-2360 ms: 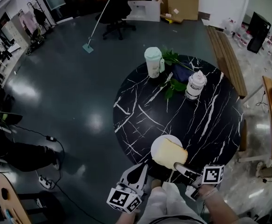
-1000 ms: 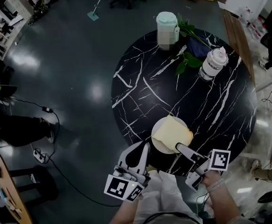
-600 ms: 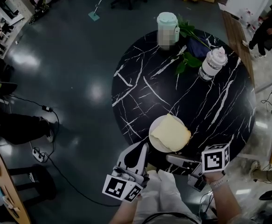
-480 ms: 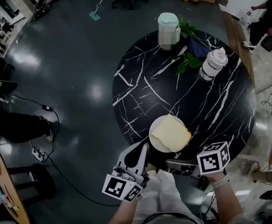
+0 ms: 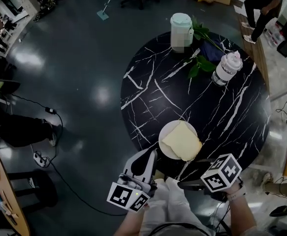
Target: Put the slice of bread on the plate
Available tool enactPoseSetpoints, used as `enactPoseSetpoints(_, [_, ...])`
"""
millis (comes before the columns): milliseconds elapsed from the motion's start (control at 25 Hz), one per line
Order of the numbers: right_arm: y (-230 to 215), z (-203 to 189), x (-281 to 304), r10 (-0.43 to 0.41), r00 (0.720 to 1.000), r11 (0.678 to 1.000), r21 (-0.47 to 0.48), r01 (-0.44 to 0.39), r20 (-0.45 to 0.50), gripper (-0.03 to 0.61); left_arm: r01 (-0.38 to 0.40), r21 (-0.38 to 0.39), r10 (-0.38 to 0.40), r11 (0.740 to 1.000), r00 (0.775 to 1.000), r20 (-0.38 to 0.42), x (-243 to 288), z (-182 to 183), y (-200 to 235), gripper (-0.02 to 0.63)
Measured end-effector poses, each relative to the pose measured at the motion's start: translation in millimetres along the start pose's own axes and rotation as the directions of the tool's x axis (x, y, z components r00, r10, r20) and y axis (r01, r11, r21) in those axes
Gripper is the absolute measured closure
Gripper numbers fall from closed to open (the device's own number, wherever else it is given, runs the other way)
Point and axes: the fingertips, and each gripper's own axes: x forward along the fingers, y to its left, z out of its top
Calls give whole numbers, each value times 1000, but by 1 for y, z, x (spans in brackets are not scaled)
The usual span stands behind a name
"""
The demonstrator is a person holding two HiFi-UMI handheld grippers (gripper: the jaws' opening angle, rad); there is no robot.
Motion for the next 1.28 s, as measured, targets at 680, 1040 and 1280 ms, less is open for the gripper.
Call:
enactPoseSetpoints(680, [41, 42, -102, 82, 717, 997, -66, -50, 692, 541, 111, 37, -108, 993, 992, -63, 4, 8, -55, 607])
enactPoseSetpoints(1040, [67, 45, -136, 54, 636, 993, -106, 44, 769, 565, 237, 68, -230, 969, 968, -96, -6, 17, -110, 607])
enactPoseSetpoints(1280, [81, 41, -136, 39, 614, 983, -141, 119, 788, 568, 232, 88, -223, 969, 969, -103, -15, 22, -117, 607])
